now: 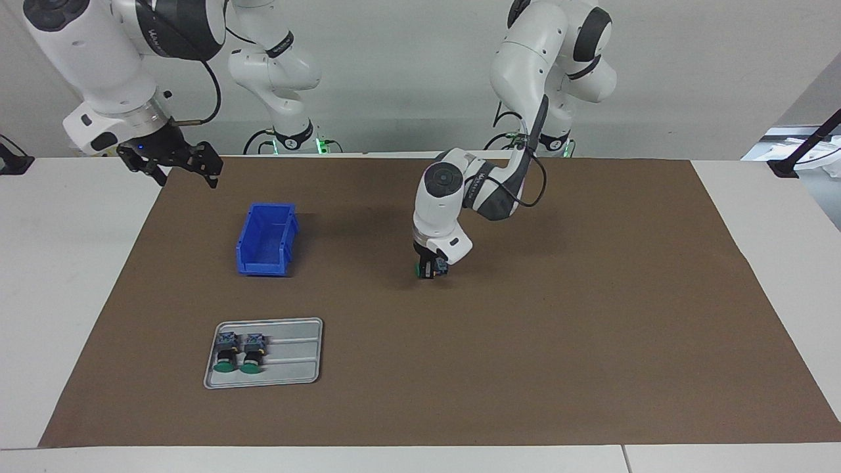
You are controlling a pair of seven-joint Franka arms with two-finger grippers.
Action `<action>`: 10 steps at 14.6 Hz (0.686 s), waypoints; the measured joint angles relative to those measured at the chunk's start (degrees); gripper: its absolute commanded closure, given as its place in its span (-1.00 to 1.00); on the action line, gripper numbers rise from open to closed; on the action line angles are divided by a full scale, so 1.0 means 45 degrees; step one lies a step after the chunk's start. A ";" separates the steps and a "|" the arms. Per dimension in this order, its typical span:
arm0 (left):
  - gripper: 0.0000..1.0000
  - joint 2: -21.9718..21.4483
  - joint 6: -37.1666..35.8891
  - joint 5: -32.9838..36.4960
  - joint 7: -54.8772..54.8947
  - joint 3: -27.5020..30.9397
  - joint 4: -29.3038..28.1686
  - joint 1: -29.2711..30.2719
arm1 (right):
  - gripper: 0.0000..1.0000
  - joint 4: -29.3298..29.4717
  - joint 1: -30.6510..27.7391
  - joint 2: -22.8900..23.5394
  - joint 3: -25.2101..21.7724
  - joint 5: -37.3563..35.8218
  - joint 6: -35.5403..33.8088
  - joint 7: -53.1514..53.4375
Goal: Place and press button with both arms
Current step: 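Press down on the green button top with the left gripper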
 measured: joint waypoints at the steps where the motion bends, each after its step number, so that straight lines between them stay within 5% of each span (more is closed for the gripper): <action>1: 0.65 -0.0024 0.0011 0.0007 0.0048 0.0017 0.0031 0.0012 | -0.97 0.0000 0.0000 0.0000 0.0000 0.0000 0.0000 0.0000; 5: 0.65 -0.0499 0.0051 0.0009 0.0711 0.0135 0.0064 0.0384 | -0.97 0.0000 0.0000 0.0000 0.0000 0.0000 0.0000 0.0000; 6: 0.89 -0.0739 0.0049 0.0009 0.0887 0.0145 0.0046 0.0567 | -0.97 0.0000 0.0000 0.0000 0.0000 0.0000 0.0000 0.0000; 10: 0.92 -0.1780 -0.0006 -0.0012 0.1094 0.0156 -0.0358 0.1132 | -0.97 0.0000 0.0000 0.0000 0.0000 0.0000 0.0000 0.0000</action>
